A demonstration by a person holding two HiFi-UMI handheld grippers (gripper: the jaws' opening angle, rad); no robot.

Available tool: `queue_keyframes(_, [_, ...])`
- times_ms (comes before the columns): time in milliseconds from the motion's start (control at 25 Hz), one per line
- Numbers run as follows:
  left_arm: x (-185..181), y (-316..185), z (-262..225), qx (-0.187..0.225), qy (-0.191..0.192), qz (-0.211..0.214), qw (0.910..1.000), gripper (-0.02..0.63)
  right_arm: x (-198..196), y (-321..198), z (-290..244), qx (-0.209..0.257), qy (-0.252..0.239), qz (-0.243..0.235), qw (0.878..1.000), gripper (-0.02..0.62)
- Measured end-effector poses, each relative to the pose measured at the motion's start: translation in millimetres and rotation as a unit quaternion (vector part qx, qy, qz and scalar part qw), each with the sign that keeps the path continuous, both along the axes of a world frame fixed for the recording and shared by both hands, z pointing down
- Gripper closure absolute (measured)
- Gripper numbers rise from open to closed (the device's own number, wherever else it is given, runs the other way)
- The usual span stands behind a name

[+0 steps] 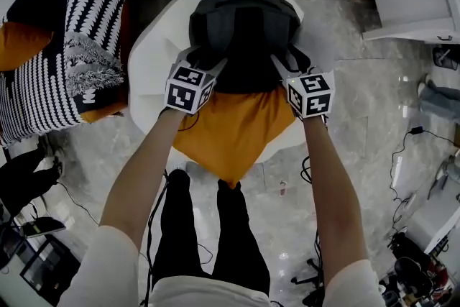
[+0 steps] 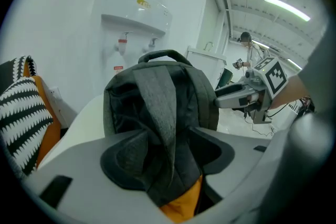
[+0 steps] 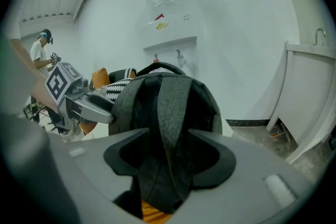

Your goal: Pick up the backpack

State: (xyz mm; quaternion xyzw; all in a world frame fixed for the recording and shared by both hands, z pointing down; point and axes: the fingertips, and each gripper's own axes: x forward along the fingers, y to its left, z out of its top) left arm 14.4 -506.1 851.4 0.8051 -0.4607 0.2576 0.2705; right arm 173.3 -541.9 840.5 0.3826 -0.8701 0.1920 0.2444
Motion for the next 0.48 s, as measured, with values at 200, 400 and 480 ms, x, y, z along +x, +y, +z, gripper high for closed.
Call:
queue_keyframes(200, [9,-2,4,-0.005,0.0,0.0,1.0,0.374,-7,-1,12,-0.013,-0.006,0.005,1.0,0.368])
queue_keyframes(400, [9,-9,4,-0.005,-0.002,-0.013,0.9999,0.451,-17,-4,17,-0.022,-0.015,0.003,1.0,0.364])
queue_keyframes(480, [5,-9,4,-0.005,-0.004,-0.017,0.9998,0.488,-19,-5,18,-0.023,-0.015,0.004,1.0,0.384])
